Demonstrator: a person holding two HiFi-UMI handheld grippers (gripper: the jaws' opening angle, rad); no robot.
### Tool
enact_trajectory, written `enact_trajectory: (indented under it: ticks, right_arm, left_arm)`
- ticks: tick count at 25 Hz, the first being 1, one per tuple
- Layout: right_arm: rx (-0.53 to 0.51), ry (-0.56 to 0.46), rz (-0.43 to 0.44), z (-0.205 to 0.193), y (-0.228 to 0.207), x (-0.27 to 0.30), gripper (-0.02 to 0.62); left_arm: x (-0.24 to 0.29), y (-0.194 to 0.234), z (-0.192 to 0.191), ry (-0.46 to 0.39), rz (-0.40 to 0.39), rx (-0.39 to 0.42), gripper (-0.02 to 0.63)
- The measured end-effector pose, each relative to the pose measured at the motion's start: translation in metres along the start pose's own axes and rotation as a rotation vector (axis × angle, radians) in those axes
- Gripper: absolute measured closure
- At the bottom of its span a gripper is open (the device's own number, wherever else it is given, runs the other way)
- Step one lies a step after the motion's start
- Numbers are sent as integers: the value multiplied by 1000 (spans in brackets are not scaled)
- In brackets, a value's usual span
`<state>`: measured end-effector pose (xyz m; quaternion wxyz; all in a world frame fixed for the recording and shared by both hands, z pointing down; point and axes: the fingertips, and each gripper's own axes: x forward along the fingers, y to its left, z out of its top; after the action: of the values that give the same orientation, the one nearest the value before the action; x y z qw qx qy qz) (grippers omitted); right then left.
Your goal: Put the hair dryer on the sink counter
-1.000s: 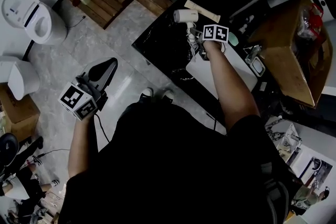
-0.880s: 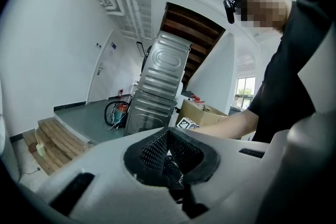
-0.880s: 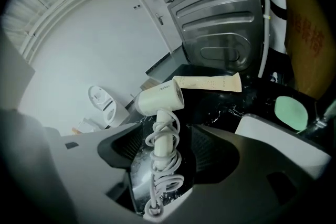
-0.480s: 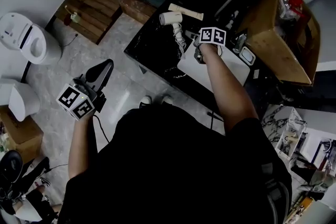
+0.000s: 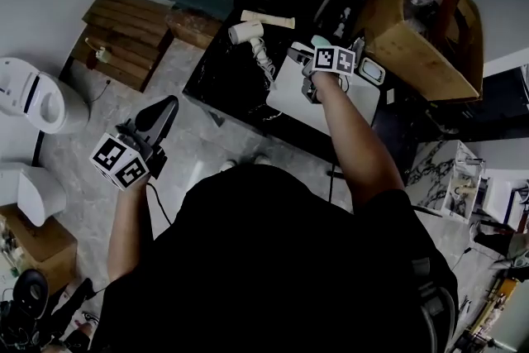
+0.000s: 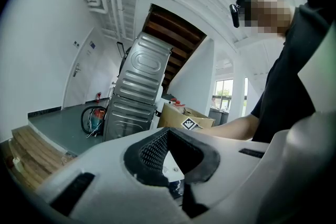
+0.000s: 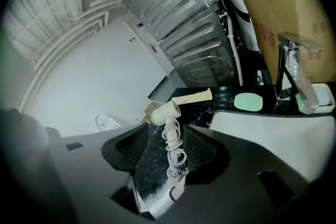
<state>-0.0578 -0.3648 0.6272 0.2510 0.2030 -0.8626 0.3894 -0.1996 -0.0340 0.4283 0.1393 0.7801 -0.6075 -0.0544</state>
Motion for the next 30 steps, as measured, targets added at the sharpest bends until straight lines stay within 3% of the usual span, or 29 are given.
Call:
enact_trajectory:
  ticks: [6, 20, 30]
  right_arm:
    - [-34, -71, 19, 2, 10, -37, 417]
    - [31, -236, 58, -4, 28, -143, 459]
    - [-110, -341, 46, -5, 77, -207, 505]
  left_arm:
    - [9, -4, 7, 3, -70, 21, 591]
    - [35, -23, 10, 31, -236, 45, 592]
    - [49, -26, 13, 41, -297, 53, 591]
